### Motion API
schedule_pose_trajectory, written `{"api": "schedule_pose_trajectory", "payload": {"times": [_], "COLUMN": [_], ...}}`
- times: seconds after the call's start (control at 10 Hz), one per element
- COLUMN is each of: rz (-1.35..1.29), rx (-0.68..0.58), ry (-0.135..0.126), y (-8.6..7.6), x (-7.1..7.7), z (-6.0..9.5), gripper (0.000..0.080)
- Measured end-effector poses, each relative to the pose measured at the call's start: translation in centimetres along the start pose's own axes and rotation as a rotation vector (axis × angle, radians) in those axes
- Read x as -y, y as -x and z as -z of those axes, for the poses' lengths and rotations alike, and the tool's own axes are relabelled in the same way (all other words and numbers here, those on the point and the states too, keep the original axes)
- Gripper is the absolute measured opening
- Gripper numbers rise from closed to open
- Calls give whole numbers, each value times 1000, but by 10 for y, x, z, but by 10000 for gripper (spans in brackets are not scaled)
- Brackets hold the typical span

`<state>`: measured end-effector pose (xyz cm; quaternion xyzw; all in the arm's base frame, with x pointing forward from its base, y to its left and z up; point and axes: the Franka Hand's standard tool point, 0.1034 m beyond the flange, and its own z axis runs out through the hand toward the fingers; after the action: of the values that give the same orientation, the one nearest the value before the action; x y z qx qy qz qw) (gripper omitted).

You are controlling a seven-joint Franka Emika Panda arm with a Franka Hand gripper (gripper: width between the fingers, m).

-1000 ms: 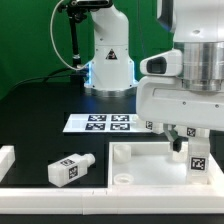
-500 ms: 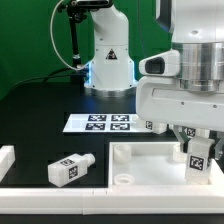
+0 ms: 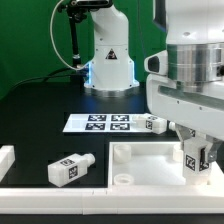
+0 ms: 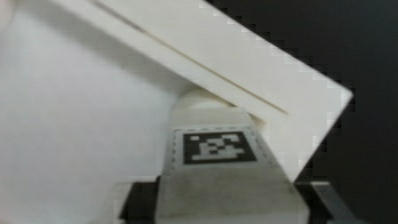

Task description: Assemble one leg

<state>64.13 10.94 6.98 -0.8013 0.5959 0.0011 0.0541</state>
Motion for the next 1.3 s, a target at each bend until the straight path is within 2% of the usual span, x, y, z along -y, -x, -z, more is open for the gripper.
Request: {"api": "schedule_pose_trajectory", "payload": {"times": [0.4,0.8,1.1,1.2,1.3], "rz": [-551,-704,-676,-639,-616], "rx": [17,19,17,25,35], "ry": [-13,-13,-16,-30,-47], "y": [3,1,2,6,7], "x": [2,2,3,7,10], "z": [0,0,2,13,27], "gripper": [287,287,287,521,521]}}
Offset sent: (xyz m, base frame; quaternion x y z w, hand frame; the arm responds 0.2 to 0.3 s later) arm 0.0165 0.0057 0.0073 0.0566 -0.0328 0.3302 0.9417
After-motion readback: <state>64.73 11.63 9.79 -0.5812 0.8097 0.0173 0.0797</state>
